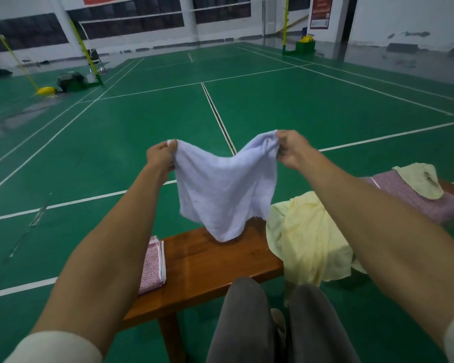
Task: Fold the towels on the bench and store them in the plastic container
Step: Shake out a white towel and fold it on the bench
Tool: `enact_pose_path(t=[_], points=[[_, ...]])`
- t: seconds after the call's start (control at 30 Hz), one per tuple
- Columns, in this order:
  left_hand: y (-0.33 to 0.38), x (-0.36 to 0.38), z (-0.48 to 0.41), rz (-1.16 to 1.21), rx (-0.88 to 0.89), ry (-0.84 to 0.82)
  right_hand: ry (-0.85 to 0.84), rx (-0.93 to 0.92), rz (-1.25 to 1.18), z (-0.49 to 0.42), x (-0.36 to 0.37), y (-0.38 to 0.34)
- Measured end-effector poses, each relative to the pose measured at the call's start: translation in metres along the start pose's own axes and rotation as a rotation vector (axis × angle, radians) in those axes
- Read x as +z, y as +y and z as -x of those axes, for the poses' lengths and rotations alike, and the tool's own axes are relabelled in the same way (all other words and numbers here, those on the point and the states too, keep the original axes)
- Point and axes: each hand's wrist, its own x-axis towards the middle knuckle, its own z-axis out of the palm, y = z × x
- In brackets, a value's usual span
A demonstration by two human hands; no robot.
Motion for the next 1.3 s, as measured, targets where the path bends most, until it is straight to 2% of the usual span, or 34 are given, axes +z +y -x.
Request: enact_pose_path(t=[0.13,0.27,0.4,0.5,0.63,0.73,0.93,1.1,1.17,1.3], points=[[0.019,-0.002,-0.007,-0.026,0.059,0.038,0.04,0.027,0.031,-0.002,-0.008,-0.014],[0.026,-0.005,-0.007,-0.03,0.036,0.021,0.096,0.006,-0.111,-0.003,-0.008,-0.026],[0.02,-0.001,0.001,-0.043,-0.031,0.038,0.158,0.009,0.054,-0.006,-0.006,-0.023],[0.015,0.001,-0.002,-0.037,-0.025,-0.013,0.107,-0.034,0.25,-0.002,-0.004,-0.023],[0.022,0.003,0.002,0.027,0.011,-0.1,0.12,-0.142,0.182,-0.003,-0.007,-0.027],[0.02,0.009,0.009,-0.049,0.004,-0.183,0.078,-0.042,0.197,0.002,-0.014,-0.024],[0.02,0.019,0.004,-0.131,0.05,-0.025,0.057,0.049,-0.275,0.014,-0.023,-0.032],[0.027,0.022,-0.005,-0.182,0.103,0.057,0.144,0.044,-0.354,0.016,-0.03,-0.03],[0.03,0.025,-0.007,-0.181,0.106,0.057,0.117,0.042,-0.3,0.016,-0.03,-0.032],[0.036,0.024,-0.01,-0.222,0.081,0.069,0.064,-0.015,0.025,0.013,-0.035,-0.038]])
